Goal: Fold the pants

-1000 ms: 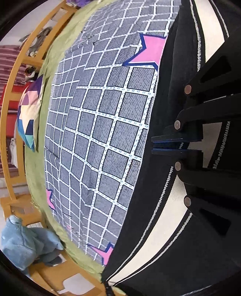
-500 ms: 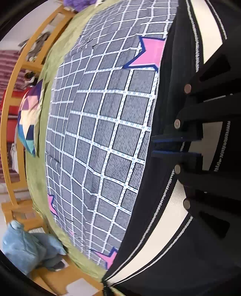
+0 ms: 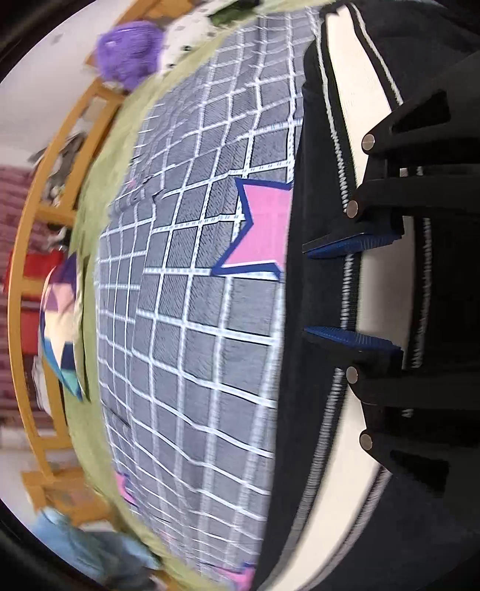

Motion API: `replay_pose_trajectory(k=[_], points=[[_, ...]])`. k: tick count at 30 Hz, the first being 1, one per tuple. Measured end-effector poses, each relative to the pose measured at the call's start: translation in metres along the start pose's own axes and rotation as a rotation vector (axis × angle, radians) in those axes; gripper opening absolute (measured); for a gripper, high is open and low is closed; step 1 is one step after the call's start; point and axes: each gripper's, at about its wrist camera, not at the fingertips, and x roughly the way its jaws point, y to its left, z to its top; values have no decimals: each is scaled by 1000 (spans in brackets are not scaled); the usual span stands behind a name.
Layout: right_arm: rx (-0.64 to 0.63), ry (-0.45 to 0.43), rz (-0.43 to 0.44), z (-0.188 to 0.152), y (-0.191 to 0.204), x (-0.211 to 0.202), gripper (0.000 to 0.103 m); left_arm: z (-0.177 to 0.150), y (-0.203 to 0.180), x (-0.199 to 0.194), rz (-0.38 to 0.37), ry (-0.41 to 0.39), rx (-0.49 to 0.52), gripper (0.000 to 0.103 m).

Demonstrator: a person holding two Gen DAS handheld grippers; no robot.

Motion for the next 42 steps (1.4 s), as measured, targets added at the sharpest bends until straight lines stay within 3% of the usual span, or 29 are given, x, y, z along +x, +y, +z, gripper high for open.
replay_pose_trajectory(k=[3, 9, 13, 19, 22, 28, 35, 38, 39, 41, 42], points=[[77, -29, 2, 9, -5, -9, 35, -18, -4, -15, -2, 1, 24, 58], [-14, -6, -110, 11, 15, 11, 34, -52, 10, -35, 0, 5, 13, 59], [46, -8, -90, 14, 12, -13, 34, -74, 24, -56, -31, -12, -16, 59], [-45, -116, -74, -20, 51, -85, 61, -117, 56, -80, -90, -26, -101, 59], [-64, -131, -40, -50, 64, -111, 61, -130, 78, -76, -101, -5, -165, 59], [79, -101, 12, -99, 62, -128, 60, -130, 108, -49, -180, 37, -295, 59], [171, -8, 20, -144, 68, -116, 58, -114, 117, -13, -175, 52, -363, 57], [154, -18, -15, -154, 76, -106, 61, -111, 115, -2, -162, 43, -389, 56], [145, -33, -18, -155, 76, -104, 62, -111, 117, -1, -159, 24, -389, 53], [162, -46, -12, -155, 75, -102, 65, -112, 119, -1, -138, 0, -376, 35], [186, -42, -4, -153, 73, -101, 66, -113, 121, -1, -144, -2, -377, 33]])
